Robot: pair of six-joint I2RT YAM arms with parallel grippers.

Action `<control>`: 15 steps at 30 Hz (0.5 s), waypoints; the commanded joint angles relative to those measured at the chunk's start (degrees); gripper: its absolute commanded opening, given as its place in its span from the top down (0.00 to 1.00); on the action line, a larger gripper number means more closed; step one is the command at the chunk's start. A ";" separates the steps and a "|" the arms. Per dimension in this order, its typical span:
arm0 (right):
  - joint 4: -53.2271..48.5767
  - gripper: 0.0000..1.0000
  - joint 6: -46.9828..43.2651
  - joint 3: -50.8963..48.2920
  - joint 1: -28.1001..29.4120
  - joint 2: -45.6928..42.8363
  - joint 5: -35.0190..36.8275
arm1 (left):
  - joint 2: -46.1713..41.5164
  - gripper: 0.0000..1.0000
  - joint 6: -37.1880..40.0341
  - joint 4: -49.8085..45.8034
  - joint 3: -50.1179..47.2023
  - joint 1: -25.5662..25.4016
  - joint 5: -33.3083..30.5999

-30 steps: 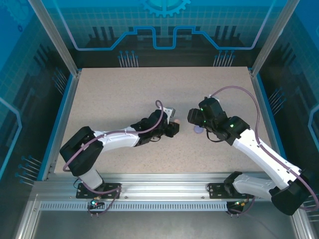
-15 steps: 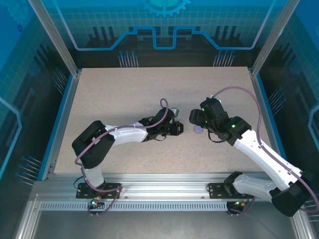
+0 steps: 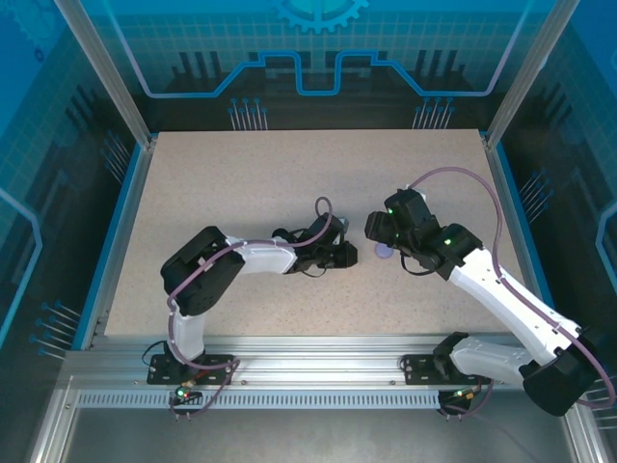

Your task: Insert wireless bluetooth earbuds into charging case

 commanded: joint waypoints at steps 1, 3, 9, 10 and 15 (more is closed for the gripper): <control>-0.95 0.31 0.49 1.16 -0.68 0.61 0.15 | 1.52 0.83 0.94 -1.16 2.51 -0.25 1.09; -1.08 0.31 0.50 1.31 -0.68 0.69 0.21 | 1.94 0.77 2.10 -2.77 3.26 -0.21 0.68; -1.33 0.31 0.55 1.58 -0.73 0.70 0.12 | 2.49 0.66 5.27 -5.35 4.49 -0.23 -0.79; -1.42 0.31 0.54 1.72 -0.72 0.66 0.12 | 2.60 0.65 5.58 -5.59 4.52 -0.23 -0.96; -2.26 0.31 0.35 2.26 -0.70 0.33 0.12 | 2.60 0.63 6.72 -6.44 4.60 -0.02 -1.62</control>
